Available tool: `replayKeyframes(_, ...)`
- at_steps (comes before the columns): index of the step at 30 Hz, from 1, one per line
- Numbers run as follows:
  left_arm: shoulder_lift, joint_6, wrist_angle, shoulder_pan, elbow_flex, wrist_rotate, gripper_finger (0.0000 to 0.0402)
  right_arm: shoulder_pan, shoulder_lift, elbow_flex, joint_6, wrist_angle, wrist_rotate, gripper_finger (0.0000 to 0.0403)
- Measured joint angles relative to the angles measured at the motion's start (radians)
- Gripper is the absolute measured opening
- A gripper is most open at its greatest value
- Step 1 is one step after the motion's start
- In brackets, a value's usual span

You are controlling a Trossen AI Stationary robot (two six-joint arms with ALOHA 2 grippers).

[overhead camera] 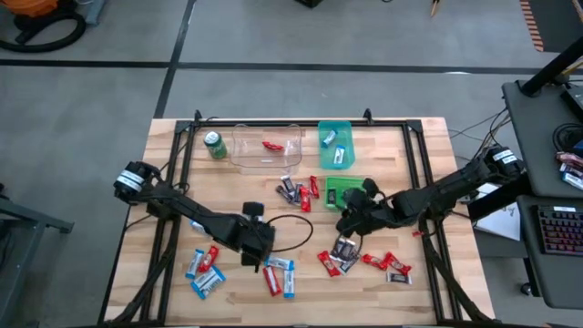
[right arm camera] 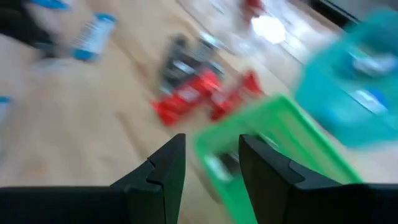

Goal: Sort candy
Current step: Put the brown chocolate bar into the green bin

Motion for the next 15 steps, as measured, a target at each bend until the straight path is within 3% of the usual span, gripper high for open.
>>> replayKeyframes(5,-0.006,0.087,0.219,0.023,0.0,-0.452,0.001,0.024,0.024,-0.058,-0.227,0.413,0.0,0.0139)
replayKeyframes(7,-0.002,0.092,0.319,0.027,0.001,-0.581,0.001,0.024,0.051,-0.069,-0.346,0.565,0.002,0.0142)
replayKeyframes(15,0.028,0.08,0.52,0.031,0.001,-0.632,0.0009,0.026,0.199,-0.074,-0.71,0.996,0.015,0.0138)
